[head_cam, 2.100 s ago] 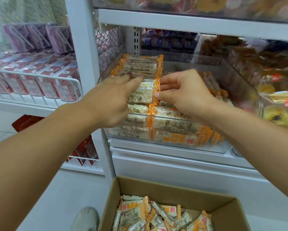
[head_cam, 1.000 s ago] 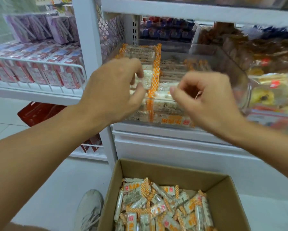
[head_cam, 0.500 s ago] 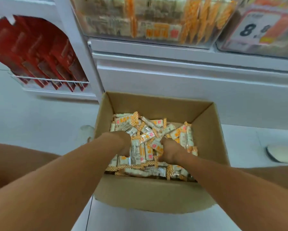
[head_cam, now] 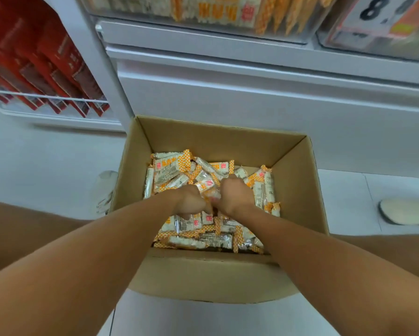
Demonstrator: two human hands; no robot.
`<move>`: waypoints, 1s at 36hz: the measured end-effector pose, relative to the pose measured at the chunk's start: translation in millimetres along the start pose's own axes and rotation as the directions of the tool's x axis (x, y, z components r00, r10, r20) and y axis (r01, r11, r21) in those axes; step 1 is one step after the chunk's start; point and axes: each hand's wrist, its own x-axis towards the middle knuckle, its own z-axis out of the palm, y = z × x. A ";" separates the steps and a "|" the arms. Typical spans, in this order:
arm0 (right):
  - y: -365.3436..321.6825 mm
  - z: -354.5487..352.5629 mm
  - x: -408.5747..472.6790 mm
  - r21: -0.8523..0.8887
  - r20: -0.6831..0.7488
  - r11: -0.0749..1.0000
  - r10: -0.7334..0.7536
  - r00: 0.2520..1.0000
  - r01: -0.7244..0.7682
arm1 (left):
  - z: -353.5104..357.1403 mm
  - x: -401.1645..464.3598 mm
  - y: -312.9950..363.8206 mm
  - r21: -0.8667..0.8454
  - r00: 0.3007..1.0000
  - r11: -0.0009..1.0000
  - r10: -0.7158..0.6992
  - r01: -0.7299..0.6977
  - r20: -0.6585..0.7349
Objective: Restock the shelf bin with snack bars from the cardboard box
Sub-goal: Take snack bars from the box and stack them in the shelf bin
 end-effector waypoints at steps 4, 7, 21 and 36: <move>-1.6 -30.6 7.0 0.788 0.146 0.594 0.074 0.986 -0.161 | -7.1 3.6 5.0 -0.148 0.997 0.988 0.042 -0.051 -0.059; -0.2 -53.6 3.0 0.949 0.293 0.148 -0.101 0.951 -0.277 | -10.2 7.9 3.9 -0.290 0.977 0.945 0.097 -0.149 -0.188; 50.9 14.8 -3.3 -0.142 0.210 0.990 0.026 0.977 0.004 | -3.7 1.6 8.5 -0.214 0.997 0.976 0.035 -0.048 -0.067; 22.6 -76.2 18.6 0.939 0.321 0.121 0.024 0.947 -0.321 | -16.8 5.1 12.7 -0.462 0.980 0.880 0.018 -0.111 -0.200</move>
